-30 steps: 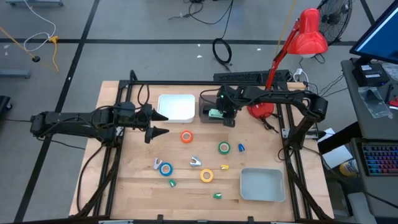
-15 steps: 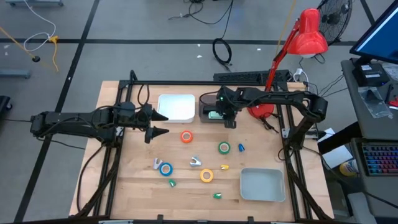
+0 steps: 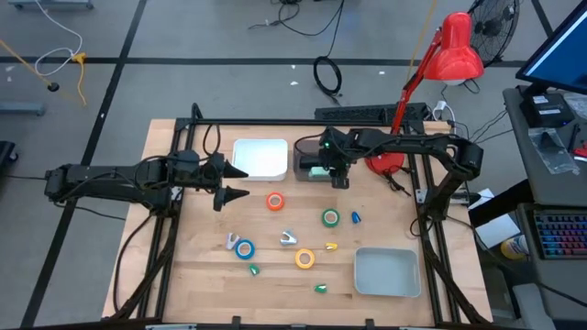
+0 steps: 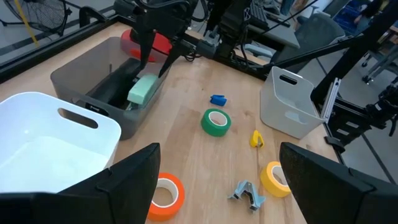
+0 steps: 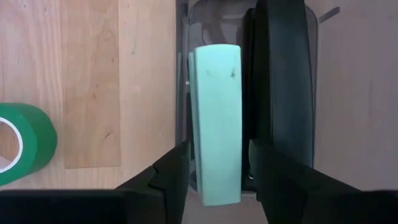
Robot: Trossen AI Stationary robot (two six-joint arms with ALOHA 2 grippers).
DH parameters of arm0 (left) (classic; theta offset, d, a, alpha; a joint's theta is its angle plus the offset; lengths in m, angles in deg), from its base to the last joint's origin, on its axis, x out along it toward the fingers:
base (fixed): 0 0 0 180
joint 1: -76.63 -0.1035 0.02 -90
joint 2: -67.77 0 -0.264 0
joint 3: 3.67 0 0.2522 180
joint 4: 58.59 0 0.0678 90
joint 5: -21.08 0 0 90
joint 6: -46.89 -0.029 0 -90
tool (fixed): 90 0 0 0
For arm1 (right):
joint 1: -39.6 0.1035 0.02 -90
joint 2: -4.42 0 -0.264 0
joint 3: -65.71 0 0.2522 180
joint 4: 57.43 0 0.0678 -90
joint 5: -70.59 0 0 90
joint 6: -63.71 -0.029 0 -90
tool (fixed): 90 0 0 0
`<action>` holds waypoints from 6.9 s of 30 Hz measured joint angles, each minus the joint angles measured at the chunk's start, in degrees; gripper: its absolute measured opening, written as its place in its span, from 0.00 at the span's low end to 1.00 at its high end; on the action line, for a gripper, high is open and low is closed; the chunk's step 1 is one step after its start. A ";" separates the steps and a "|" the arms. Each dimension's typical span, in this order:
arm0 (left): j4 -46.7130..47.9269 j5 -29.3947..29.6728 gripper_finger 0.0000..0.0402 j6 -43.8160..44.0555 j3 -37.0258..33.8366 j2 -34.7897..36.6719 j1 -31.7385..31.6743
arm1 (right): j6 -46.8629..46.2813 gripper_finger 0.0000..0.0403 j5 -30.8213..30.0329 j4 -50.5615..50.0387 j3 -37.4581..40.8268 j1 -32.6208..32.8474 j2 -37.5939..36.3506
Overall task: Pick and place Stapler, Stapler remover, tape
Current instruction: Put the blue stapler into the black bin
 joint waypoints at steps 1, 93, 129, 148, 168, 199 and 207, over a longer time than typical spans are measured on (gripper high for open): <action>0.00 0.00 0.83 0.00 0.00 0.00 0.01 | 0.00 0.39 -0.27 -0.01 0.00 0.00 0.00; -0.17 4.50 0.83 -1.75 0.02 -0.02 -0.11 | -71.55 0.59 9.42 2.47 25.75 17.19 -9.15; -0.43 4.57 0.83 -2.01 0.02 -0.02 -0.07 | -75.94 0.14 28.30 27.74 25.94 3.40 -26.57; -0.79 7.14 0.83 -1.28 0.02 0.00 -0.15 | -49.03 0.14 21.24 43.89 25.88 -11.24 -21.46; -0.76 7.13 0.83 0.09 0.02 0.00 -0.15 | -14.11 0.15 3.28 8.50 2.59 -8.64 -6.10; -0.72 8.57 0.83 -0.16 0.02 0.00 -0.15 | -5.44 0.17 -7.48 3.04 -0.52 -9.50 2.91; -0.72 8.57 0.83 -0.20 0.02 -0.01 -0.15 | -3.63 0.17 -7.46 2.93 -0.52 -9.50 2.91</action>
